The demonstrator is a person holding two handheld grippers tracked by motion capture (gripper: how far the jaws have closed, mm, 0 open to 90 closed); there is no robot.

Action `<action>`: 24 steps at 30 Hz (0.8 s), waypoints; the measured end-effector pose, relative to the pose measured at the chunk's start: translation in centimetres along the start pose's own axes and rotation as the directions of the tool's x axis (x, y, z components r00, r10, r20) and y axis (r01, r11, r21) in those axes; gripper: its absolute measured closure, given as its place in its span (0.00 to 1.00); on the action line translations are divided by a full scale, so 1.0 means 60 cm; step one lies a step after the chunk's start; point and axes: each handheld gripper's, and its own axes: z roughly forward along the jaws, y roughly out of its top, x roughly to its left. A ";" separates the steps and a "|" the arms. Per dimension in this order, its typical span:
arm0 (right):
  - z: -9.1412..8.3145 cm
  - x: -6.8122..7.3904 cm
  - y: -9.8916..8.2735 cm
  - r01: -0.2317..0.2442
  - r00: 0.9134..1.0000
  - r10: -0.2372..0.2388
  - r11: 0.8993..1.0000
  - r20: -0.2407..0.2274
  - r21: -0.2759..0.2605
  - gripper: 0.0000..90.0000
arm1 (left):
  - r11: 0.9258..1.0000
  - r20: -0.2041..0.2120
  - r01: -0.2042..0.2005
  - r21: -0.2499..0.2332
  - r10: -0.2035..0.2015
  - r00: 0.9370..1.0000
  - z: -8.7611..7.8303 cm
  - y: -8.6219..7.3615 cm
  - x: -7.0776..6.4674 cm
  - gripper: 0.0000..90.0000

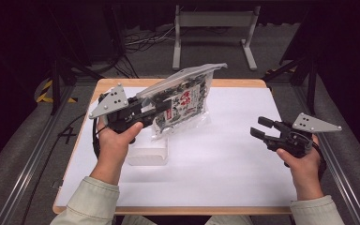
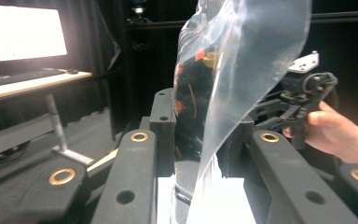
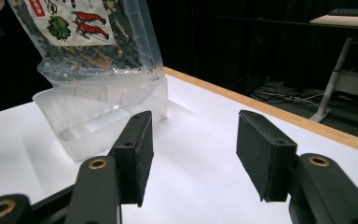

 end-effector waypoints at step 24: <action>-0.001 -0.005 -0.001 -0.017 1.000 0.017 1.000 -0.006 0.004 0.53 | 0.999 -0.168 0.033 0.008 -0.032 0.985 -0.058 -0.006 0.043 0.81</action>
